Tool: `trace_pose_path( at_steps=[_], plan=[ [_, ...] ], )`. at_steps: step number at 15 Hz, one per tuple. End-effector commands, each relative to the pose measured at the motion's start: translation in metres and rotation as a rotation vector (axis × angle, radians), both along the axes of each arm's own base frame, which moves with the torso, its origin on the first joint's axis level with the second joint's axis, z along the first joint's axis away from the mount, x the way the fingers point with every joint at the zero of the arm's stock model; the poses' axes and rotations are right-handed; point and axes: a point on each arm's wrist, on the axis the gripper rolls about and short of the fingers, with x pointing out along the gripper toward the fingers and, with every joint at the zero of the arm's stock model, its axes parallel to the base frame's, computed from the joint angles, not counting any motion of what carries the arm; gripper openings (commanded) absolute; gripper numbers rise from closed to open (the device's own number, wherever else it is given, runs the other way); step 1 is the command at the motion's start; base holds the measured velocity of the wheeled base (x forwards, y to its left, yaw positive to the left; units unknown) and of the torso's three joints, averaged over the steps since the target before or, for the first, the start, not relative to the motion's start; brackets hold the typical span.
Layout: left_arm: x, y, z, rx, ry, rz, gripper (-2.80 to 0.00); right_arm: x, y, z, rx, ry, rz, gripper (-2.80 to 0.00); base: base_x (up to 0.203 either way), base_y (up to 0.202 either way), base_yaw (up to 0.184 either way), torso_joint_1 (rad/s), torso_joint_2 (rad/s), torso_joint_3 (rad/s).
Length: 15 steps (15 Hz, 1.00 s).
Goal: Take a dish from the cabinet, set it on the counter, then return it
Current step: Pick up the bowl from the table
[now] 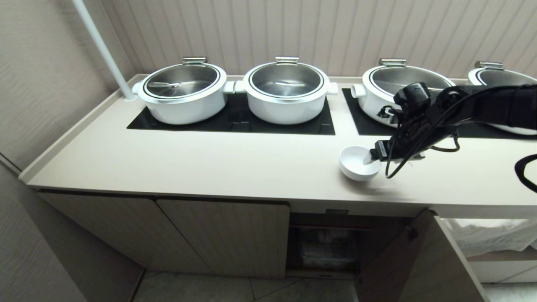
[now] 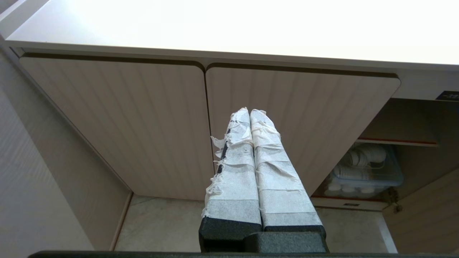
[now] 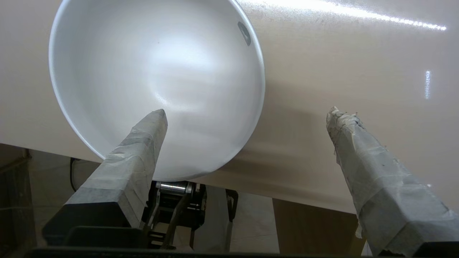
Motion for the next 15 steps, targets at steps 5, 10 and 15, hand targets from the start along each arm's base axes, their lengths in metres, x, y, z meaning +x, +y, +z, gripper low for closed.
trace_pose_path(
  at_steps=[5, 10, 15],
  plan=[
    [0.0, 0.0, 0.0, -0.001, 0.0, 0.001, -2.8, 0.007, 0.001, -0.011, 0.001, 0.008, 0.0, 0.0, 0.0, 0.0, 0.0, 0.0, 0.0, 0.0],
    [0.0, 0.0, 0.0, -0.001, 0.0, 0.0, -2.8, 0.01, 0.005, -0.017, -0.002, 0.018, 0.008, 0.0, 0.0, 0.0, 0.0, 0.0, 0.0, 0.0],
    [0.0, 0.0, 0.0, -0.001, 0.0, -0.001, -2.8, 0.012, 0.009, -0.022, -0.009, 0.028, 0.021, 0.0, 0.0, 0.0, 0.0, 0.0, 0.0, 0.0]
  ],
)
